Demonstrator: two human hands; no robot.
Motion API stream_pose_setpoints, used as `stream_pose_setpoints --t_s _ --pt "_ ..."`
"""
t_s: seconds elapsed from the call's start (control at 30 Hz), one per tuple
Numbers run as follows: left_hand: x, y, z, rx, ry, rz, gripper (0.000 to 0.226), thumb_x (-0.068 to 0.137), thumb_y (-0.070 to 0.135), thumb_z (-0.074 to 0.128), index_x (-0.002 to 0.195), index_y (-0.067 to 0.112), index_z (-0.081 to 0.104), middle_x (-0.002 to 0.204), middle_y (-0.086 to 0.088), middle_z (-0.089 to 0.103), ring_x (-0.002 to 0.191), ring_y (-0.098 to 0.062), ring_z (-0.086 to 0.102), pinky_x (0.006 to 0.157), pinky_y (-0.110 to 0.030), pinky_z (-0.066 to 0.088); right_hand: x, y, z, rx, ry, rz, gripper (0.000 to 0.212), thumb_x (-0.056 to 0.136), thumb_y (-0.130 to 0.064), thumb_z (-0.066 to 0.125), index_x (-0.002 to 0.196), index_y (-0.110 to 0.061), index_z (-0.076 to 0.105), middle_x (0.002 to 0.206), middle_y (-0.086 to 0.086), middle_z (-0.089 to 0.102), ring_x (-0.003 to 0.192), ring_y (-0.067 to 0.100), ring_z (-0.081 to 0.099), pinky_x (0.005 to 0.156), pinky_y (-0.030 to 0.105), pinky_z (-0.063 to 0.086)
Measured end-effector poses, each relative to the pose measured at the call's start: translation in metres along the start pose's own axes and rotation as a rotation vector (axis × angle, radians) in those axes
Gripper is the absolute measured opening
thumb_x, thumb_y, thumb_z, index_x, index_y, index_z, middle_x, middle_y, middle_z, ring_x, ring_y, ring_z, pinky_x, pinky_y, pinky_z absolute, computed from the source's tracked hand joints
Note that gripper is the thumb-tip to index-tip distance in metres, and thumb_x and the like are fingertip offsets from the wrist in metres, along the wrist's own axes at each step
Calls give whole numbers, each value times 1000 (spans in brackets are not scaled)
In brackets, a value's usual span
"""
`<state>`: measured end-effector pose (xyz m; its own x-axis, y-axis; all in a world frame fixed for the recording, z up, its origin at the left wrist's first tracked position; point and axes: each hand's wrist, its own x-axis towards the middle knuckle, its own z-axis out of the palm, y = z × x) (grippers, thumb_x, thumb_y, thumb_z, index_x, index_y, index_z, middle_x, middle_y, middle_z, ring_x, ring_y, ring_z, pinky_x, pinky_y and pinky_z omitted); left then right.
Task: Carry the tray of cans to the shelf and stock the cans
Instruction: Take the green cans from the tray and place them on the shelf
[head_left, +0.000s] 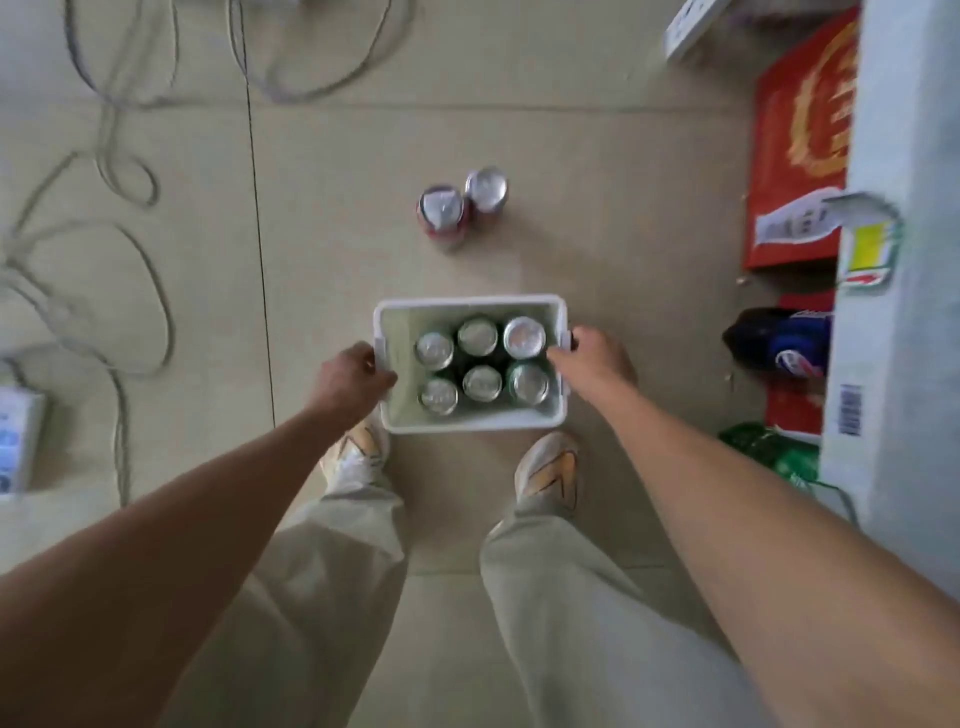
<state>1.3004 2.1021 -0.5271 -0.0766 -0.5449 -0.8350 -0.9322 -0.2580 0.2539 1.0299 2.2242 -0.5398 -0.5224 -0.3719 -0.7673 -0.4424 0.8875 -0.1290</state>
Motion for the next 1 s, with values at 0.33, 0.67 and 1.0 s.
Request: stream_pose_setpoints --t_s 0.33,0.67,1.0 --pt "-56 41 55 414 213 220 42 85 46 56 111 14 51 101 -13 62 84 -39 67 60 -38 41 -56 -30 8 -377 263 -446 41 89 -44 60 123 -25 47 113 8 53 79 32 66 58 34 42" --pt "-37 17 76 468 220 189 49 78 33 74 114 9 52 112 -15 54 69 -41 65 51 -34 31 -1 -59 31 -574 97 -337 48 87 -37 71 128 -25 52 104 13 63 91 33 67 67 36 43" --pt "-129 82 -42 570 65 202 35 69 35 78 92 12 65 86 -14 74 75 -35 70 55 -32 43 -134 -90 -78 -228 173 -122 51 75 -29 77 122 -31 56 121 8 51 88 32 65 71 37 51"
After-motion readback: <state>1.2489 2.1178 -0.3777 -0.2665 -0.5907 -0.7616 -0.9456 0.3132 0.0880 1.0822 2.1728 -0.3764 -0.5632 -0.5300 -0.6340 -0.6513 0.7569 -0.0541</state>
